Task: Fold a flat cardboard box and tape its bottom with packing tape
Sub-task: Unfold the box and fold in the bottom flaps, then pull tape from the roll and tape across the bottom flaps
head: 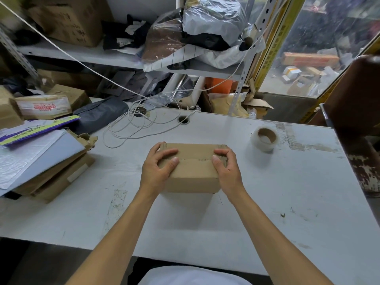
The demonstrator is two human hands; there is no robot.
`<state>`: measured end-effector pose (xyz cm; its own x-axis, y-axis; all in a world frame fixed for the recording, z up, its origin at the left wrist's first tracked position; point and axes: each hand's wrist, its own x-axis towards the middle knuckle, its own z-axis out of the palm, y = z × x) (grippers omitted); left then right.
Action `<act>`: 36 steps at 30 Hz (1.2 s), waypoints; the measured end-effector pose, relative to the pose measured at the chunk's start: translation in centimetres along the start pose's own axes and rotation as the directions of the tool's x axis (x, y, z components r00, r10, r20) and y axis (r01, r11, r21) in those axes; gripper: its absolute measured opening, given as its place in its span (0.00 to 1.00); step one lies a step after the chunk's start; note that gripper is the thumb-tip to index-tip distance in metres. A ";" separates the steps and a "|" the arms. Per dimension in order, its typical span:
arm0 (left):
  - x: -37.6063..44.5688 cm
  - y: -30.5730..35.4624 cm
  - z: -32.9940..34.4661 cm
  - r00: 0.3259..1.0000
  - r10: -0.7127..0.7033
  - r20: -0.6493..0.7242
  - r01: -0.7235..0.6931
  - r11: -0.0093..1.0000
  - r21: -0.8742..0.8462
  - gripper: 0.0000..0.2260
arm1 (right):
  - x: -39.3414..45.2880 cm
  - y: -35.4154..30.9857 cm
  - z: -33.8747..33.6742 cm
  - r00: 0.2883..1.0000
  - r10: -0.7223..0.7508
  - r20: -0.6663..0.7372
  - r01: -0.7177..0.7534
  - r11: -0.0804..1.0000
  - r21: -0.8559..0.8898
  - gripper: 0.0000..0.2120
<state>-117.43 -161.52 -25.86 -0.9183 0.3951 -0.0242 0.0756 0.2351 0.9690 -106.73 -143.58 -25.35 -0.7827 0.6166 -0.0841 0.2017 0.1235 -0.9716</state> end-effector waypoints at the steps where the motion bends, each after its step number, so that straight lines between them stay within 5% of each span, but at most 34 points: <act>1: 0.0 0.0 0.0 1.000 0.000 -0.003 0.000 1.000 0.004 0.11 | 0.0 0.0 0.0 1.000 0.001 0.005 -0.001 1.000 0.002 0.08; 7: 0.0 0.6 0.0 1.000 0.020 0.000 -0.020 0.995 0.099 0.10 | 2.3 -0.1 -2.6 0.995 0.045 0.090 -0.047 0.999 0.017 0.07; 11: -0.2 1.0 0.2 1.000 0.026 0.004 -0.026 0.993 0.111 0.11 | 7.9 1.0 -6.7 0.989 0.026 -0.148 -0.061 0.970 -0.236 0.07; 14: -0.2 1.3 0.3 1.000 0.013 0.002 -0.013 0.995 0.103 0.11 | 12.4 3.8 -10.3 0.967 0.030 -0.254 -0.169 0.822 -0.544 0.11; 20: 0.0 1.0 0.4 0.999 -0.016 -0.035 0.018 0.998 0.065 0.13 | 17.1 7.5 -14.0 0.935 0.259 -0.241 -0.335 0.431 -0.838 0.21; 25: 0.1 1.0 0.6 0.999 -0.029 -0.040 0.032 0.997 0.068 0.16 | 17.8 6.7 -13.9 0.940 0.282 -0.194 -0.310 0.461 -0.832 0.20; 27: 0.1 1.6 0.6 0.998 -0.033 -0.045 0.036 0.997 0.064 0.13 | 17.4 4.7 -12.9 0.962 0.243 -0.121 -0.242 0.566 -0.788 0.14; 33: -0.2 1.8 0.2 0.999 -0.001 -0.033 0.006 0.987 0.161 0.16 | 10.4 -3.8 -7.9 0.992 -0.085 0.093 0.117 0.898 -0.425 0.04; 36: -0.4 2.0 0.1 0.996 0.077 -0.033 -0.065 0.957 0.284 0.13 | 6.1 -6.4 -5.5 0.972 -0.122 0.203 0.166 0.962 -0.216 0.10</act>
<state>-116.90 -161.15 -23.92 -0.9219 0.3830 0.0590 0.2424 0.4512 0.8589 -109.58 -136.35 -18.39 -0.9047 0.4259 -0.0083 0.1915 0.3891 -0.9011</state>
